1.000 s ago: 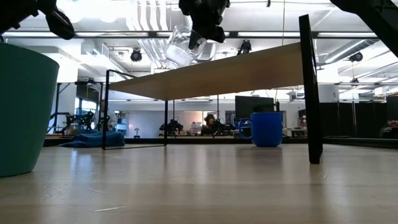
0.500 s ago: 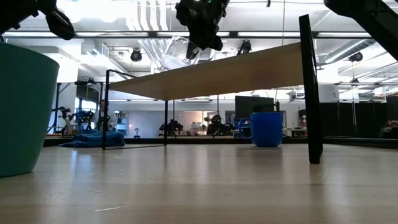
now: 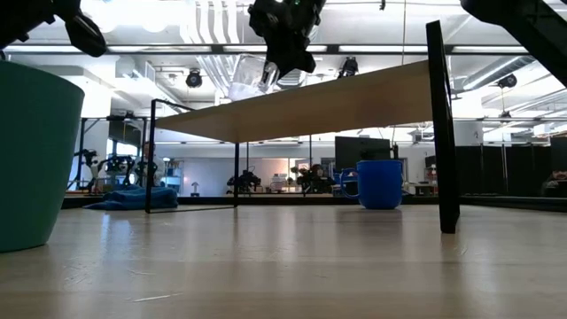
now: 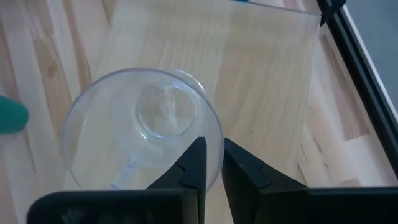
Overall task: Stack small to large cups/mugs on shelf
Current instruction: Put the transparent mug on the shelf, then put the blue mug on the shelf
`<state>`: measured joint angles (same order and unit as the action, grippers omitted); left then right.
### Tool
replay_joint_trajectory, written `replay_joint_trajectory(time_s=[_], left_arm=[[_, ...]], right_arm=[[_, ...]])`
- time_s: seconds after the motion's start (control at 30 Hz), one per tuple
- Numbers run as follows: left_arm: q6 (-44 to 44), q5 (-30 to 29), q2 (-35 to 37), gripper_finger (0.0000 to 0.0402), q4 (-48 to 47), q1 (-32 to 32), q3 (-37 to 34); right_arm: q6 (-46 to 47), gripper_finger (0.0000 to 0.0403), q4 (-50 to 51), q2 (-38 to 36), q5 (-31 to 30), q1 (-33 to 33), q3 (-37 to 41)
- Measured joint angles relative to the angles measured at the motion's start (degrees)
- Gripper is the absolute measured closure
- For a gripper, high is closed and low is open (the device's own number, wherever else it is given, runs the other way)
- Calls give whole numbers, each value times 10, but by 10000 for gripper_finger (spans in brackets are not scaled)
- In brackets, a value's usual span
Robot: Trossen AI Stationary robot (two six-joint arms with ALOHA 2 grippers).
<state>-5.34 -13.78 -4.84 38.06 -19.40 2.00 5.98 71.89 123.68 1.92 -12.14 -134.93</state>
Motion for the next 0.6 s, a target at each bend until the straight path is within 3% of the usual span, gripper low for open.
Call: replay_joint_trajectory(time_s=[0.6], left_arm=[[0,0,0,386,1,0,0]], right_arm=[[64,362,-111,-12,0,0,0]])
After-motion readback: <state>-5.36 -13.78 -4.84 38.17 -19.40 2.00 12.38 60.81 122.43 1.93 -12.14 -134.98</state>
